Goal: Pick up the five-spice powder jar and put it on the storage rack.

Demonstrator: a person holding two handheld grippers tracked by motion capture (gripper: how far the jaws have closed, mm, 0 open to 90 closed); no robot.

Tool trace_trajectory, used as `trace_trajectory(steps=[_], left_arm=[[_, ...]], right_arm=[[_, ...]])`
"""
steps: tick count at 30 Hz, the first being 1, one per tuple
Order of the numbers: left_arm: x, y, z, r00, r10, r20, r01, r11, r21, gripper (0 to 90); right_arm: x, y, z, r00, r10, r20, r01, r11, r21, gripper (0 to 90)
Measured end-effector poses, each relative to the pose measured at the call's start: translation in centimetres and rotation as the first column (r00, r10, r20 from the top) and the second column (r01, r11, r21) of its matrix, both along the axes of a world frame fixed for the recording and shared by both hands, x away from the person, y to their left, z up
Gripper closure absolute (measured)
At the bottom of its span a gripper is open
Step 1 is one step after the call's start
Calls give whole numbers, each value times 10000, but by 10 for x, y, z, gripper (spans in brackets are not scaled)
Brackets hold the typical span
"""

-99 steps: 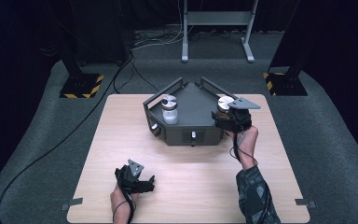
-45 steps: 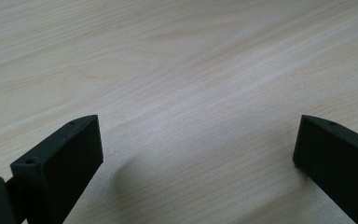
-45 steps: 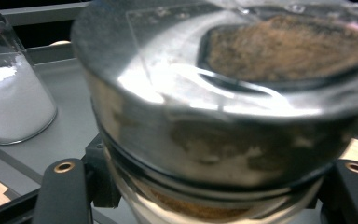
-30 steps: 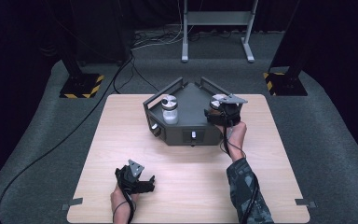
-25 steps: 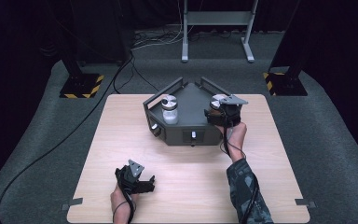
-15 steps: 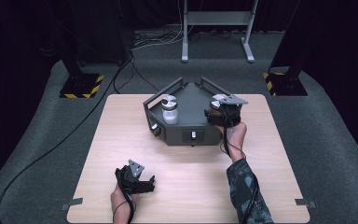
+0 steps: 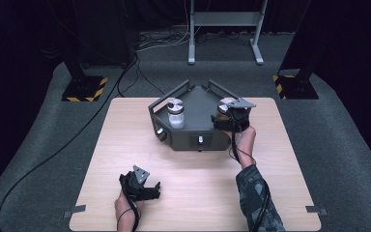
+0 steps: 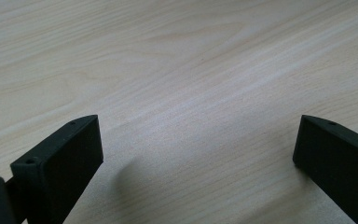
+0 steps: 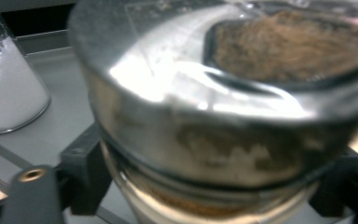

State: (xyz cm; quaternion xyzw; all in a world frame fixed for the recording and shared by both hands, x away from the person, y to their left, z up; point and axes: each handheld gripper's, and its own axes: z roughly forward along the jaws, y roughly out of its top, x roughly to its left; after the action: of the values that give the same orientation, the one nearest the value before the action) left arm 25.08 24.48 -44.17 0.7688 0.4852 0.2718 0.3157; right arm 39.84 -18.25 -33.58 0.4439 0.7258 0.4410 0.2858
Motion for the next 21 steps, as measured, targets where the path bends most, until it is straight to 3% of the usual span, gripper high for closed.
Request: trace_trajectory(steps=[4, 8, 13, 21], left_arm=[[0, 0, 0, 10000, 0, -6, 0, 10000, -4, 10], [0, 0, 0, 10000, -2, -18, 2, 10000, -9, 10], [0, 0, 0, 10000, 3, -24, -3, 10000, -22, 10], [0, 0, 0, 10000, 4, -24, -4, 10000, -24, 9]], right_arm=[[-4, 1, 1, 10000, -12, -55, 11, 9999, -160, 33], [-7, -2, 6, 9995, 250, -185, -257, 9990, -356, 0], [-16, -9, 12, 9984, 485, -290, -498, 9978, -446, 0], [-44, -20, 5, 9985, 386, -381, -405, 9979, -501, 0]])
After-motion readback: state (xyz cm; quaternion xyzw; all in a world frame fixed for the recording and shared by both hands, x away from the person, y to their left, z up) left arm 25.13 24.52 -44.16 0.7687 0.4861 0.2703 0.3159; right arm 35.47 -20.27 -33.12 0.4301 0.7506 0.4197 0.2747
